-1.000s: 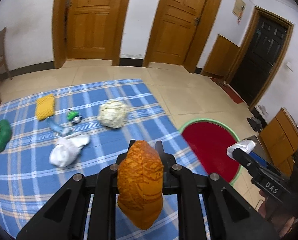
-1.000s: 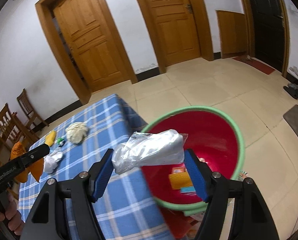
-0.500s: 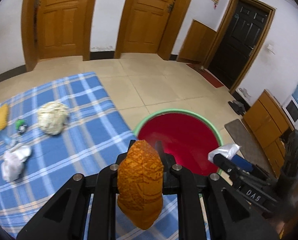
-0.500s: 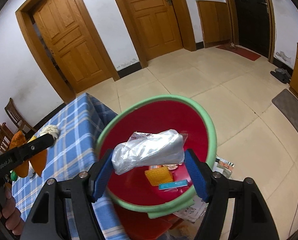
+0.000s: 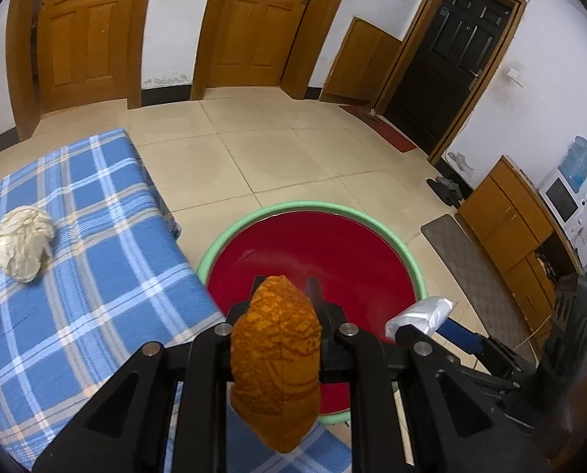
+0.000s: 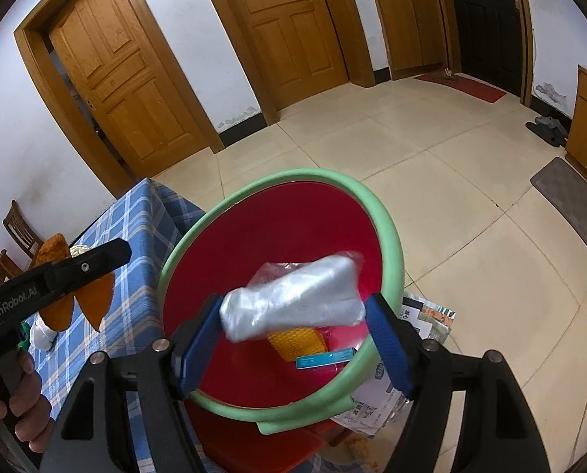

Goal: Collect trash

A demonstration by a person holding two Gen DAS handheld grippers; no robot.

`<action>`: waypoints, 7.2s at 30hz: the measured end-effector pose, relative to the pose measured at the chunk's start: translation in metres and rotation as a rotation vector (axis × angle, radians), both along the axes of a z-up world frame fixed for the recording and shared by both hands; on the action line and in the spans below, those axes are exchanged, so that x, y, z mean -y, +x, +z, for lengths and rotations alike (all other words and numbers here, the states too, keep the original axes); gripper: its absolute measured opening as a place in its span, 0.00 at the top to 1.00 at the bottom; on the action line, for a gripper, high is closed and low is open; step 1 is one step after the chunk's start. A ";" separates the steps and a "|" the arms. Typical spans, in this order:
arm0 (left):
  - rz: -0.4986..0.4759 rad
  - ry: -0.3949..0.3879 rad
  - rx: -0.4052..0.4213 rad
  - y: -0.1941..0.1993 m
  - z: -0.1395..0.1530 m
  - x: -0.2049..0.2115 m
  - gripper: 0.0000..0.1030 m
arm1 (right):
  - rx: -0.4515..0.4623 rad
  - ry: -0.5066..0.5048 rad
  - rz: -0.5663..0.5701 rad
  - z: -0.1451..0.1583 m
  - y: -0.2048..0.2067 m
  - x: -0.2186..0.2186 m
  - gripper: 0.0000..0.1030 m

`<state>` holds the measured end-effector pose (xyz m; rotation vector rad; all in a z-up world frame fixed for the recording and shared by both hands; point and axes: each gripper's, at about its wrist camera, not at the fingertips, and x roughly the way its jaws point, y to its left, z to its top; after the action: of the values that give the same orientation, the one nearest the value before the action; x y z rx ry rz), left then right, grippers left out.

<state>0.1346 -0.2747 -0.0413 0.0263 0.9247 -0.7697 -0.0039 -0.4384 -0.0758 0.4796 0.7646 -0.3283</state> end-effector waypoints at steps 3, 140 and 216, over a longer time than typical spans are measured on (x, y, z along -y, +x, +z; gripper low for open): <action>-0.014 -0.003 -0.010 0.001 -0.001 0.004 0.71 | 0.004 -0.001 0.003 0.000 0.000 0.000 0.23; 0.718 -0.073 -0.032 0.059 -0.043 -0.310 0.68 | -0.015 -0.126 0.505 0.005 0.204 -0.250 0.76; 0.050 0.129 0.082 -0.030 0.007 0.019 0.67 | 0.035 0.069 0.070 0.010 -0.009 0.004 0.70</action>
<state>0.1046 -0.2934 -0.0347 0.1466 0.8927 -0.6569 -0.0130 -0.4429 -0.0661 0.5207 0.7586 -0.2287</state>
